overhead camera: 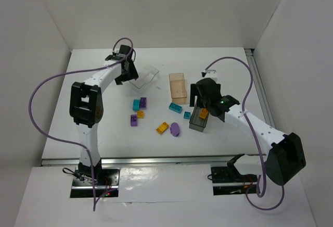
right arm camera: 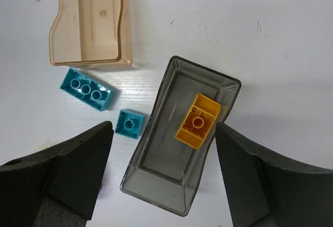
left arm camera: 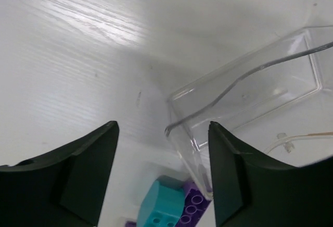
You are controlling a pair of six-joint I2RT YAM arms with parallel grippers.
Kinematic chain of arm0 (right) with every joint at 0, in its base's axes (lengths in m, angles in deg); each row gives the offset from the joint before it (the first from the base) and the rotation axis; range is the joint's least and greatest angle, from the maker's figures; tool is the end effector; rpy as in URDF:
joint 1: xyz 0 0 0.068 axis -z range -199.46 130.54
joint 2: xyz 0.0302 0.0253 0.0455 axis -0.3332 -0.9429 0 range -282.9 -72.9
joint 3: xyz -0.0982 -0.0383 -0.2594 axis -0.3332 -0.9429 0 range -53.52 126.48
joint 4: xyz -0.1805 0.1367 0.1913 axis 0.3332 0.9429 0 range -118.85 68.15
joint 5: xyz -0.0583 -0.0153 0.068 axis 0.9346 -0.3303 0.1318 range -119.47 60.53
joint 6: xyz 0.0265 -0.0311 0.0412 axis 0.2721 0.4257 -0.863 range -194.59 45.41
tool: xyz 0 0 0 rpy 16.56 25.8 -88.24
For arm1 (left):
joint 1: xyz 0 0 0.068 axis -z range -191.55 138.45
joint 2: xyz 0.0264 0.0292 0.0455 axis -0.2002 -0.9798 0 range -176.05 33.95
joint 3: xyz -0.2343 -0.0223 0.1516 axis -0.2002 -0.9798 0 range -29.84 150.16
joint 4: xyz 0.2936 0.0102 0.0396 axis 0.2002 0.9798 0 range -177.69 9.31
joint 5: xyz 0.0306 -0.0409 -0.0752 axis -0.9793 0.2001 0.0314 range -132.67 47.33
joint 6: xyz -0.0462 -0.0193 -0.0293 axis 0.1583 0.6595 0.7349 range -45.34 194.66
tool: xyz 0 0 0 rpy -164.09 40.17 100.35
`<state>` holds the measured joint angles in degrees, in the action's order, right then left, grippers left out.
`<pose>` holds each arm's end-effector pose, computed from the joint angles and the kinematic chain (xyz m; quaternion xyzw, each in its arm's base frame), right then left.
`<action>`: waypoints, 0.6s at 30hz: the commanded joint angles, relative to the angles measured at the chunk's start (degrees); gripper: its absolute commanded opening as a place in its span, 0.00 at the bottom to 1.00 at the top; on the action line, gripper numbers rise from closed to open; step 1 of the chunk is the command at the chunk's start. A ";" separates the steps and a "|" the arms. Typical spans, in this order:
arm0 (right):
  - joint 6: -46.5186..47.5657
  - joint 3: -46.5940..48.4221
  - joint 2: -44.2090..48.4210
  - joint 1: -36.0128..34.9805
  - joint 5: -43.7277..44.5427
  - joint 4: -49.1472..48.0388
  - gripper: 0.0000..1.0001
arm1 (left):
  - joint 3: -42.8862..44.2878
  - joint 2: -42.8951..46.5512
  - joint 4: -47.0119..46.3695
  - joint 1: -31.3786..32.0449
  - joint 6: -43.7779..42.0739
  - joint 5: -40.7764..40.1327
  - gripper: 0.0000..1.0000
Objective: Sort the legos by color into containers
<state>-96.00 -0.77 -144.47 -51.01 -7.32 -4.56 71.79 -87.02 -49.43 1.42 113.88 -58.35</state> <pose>0.2662 0.1450 0.2600 -0.0034 0.9036 0.0163 0.4281 0.4964 -0.1028 0.2131 -0.2531 0.9178 -0.0039 0.3058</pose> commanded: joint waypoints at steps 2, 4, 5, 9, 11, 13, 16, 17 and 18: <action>-0.92 2.71 1.16 -1.32 1.58 0.84 0.87 | -2.29 8.28 1.99 0.30 -2.48 -3.92 0.84; -1.53 2.71 1.17 -1.32 1.58 0.84 0.87 | -4.93 13.02 1.99 0.30 -3.10 -3.92 0.88; -1.53 2.71 1.17 -1.32 1.58 0.84 0.88 | -8.51 14.69 1.30 0.30 -3.80 -3.92 0.94; -1.53 2.18 -0.32 -1.85 0.88 0.05 0.88 | -22.66 23.92 -5.00 1.97 -5.30 -0.15 0.97; -1.53 2.18 -1.64 -2.38 0.88 0.05 0.88 | -31.00 28.57 -8.71 3.28 -4.60 2.41 0.96; -1.53 2.18 -2.95 -2.90 0.88 0.05 0.89 | -34.55 29.39 -13.27 3.29 -4.59 4.77 0.93; -1.53 2.88 -3.84 -4.21 1.48 0.84 0.89 | -34.40 26.32 -13.30 3.81 -6.16 7.15 0.91; -1.53 2.88 -3.84 -4.22 1.49 0.84 0.89 | -33.78 25.27 -13.30 4.60 -6.87 7.16 0.91; -1.53 2.88 -3.84 -4.22 1.49 0.84 0.89 | -33.16 24.30 -13.30 5.48 -7.40 7.16 0.90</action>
<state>-96.88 -0.55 -148.62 -54.51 -7.19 -4.03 36.90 -60.51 -58.11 5.62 109.18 -53.81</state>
